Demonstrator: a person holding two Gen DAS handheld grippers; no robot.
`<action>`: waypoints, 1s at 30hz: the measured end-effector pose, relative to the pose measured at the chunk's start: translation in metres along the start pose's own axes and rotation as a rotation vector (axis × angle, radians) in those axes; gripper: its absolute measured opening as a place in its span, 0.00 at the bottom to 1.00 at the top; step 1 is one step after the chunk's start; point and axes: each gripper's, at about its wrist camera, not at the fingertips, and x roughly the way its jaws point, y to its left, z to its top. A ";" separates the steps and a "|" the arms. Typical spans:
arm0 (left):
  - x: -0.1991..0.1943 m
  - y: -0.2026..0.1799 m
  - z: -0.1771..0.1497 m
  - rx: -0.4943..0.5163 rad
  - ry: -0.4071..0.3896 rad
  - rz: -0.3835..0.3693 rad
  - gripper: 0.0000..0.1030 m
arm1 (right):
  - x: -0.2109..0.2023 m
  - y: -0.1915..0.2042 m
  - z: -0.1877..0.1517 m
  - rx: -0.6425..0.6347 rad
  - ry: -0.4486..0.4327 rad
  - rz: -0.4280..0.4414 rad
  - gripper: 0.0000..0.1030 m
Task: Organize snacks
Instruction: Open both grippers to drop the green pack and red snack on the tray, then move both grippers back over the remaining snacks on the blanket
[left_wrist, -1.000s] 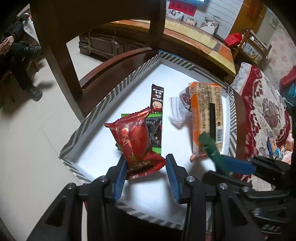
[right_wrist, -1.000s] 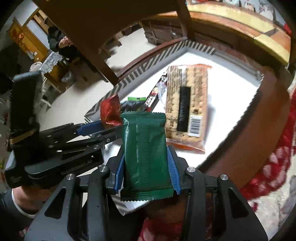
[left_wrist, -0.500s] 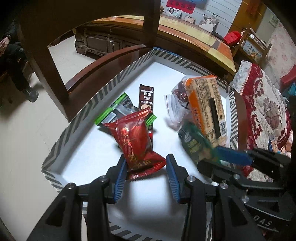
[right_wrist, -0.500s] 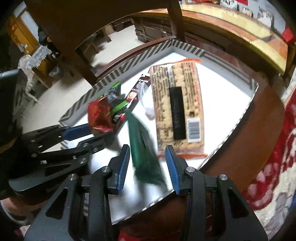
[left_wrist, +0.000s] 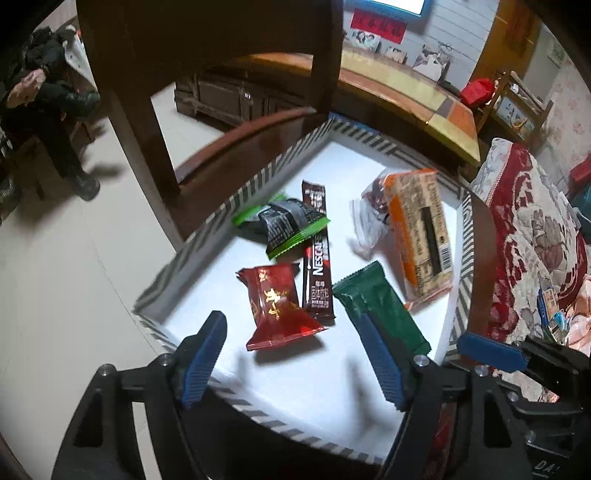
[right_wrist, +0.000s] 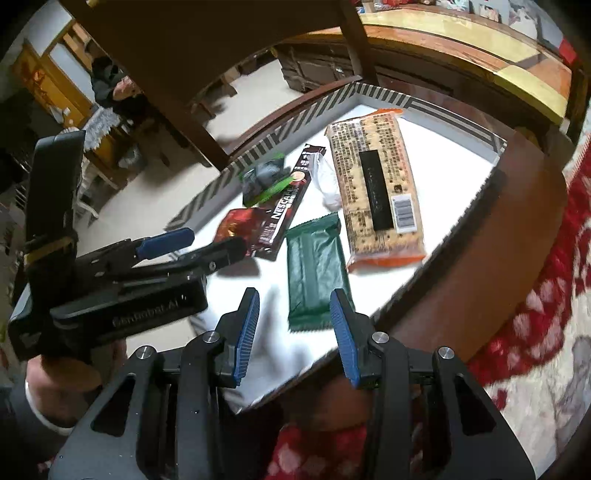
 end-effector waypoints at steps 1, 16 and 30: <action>-0.005 -0.003 0.000 0.011 -0.012 0.004 0.76 | -0.006 -0.002 -0.004 0.018 -0.014 0.007 0.40; -0.034 -0.089 -0.014 0.138 -0.041 -0.126 0.86 | -0.082 -0.044 -0.055 0.183 -0.134 -0.018 0.40; -0.044 -0.198 -0.045 0.324 -0.014 -0.217 0.86 | -0.160 -0.125 -0.137 0.386 -0.227 -0.123 0.40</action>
